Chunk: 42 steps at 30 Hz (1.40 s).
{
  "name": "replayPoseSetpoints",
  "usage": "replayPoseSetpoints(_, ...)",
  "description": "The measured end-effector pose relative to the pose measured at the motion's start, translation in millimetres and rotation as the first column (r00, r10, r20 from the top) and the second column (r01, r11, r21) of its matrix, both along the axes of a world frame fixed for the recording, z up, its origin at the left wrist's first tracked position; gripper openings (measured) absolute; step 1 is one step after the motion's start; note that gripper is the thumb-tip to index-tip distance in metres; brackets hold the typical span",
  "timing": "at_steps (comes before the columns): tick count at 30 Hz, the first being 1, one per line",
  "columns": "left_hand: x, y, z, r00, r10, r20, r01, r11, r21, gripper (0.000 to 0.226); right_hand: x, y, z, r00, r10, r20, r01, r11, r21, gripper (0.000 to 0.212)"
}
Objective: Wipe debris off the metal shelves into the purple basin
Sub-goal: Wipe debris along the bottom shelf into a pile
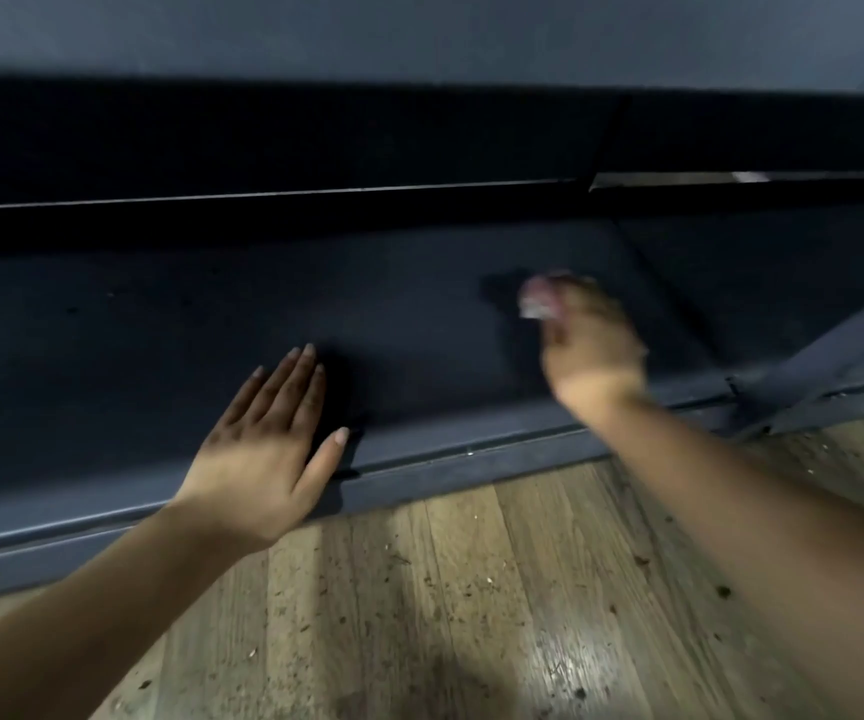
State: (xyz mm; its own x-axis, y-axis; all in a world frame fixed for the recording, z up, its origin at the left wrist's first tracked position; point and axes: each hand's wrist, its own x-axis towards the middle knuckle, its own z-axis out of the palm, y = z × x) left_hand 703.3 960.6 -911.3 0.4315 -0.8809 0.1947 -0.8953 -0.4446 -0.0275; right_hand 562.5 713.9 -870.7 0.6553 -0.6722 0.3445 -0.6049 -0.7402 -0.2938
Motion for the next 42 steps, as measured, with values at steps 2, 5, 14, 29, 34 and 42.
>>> replayPoseSetpoints(2, -11.3, -13.4, 4.7, 0.999, -0.04, 0.02, 0.041, 0.998, -0.044, 0.068, -43.9, -34.4, -2.2, 0.981, -0.179, -0.076, 0.179, 0.984, 0.001, 0.043)
replayPoseSetpoints(5, -24.8, -41.7, 1.8, 0.992, -0.119, 0.041, 0.121, 0.991, -0.049, 0.067, -80.5, -46.3, -12.1, 0.93, -0.305, -0.207, 0.332, 0.936, 0.113, 0.059)
replayPoseSetpoints(14, -28.7, -55.8, -6.2, 0.996, -0.073, -0.056, 0.071, 0.997, -0.033, 0.073, 11.8, 30.2, -17.5, 0.98, 0.177, -0.092, -0.164, 0.977, 0.133, 0.034)
replayPoseSetpoints(29, -24.6, -70.6, 15.1, 0.983, -0.108, -0.147, 0.114, 0.993, 0.03, 0.094, -25.8, -40.5, -6.9, 0.982, -0.153, -0.109, 0.165, 0.979, 0.116, 0.041)
replayPoseSetpoints(34, -26.1, -74.1, 5.4, 0.97, -0.004, -0.243, 0.012, 0.999, 0.03, 0.1, -38.4, -63.0, -19.5, 0.953, -0.186, -0.24, 0.234, 0.954, 0.189, 0.047)
replayPoseSetpoints(42, -26.4, -74.2, 7.6, 0.963, -0.022, -0.27, 0.033, 0.999, 0.036, 0.092, 69.5, 11.1, -22.8, 0.968, 0.234, -0.089, -0.228, 0.971, 0.07, 0.039)
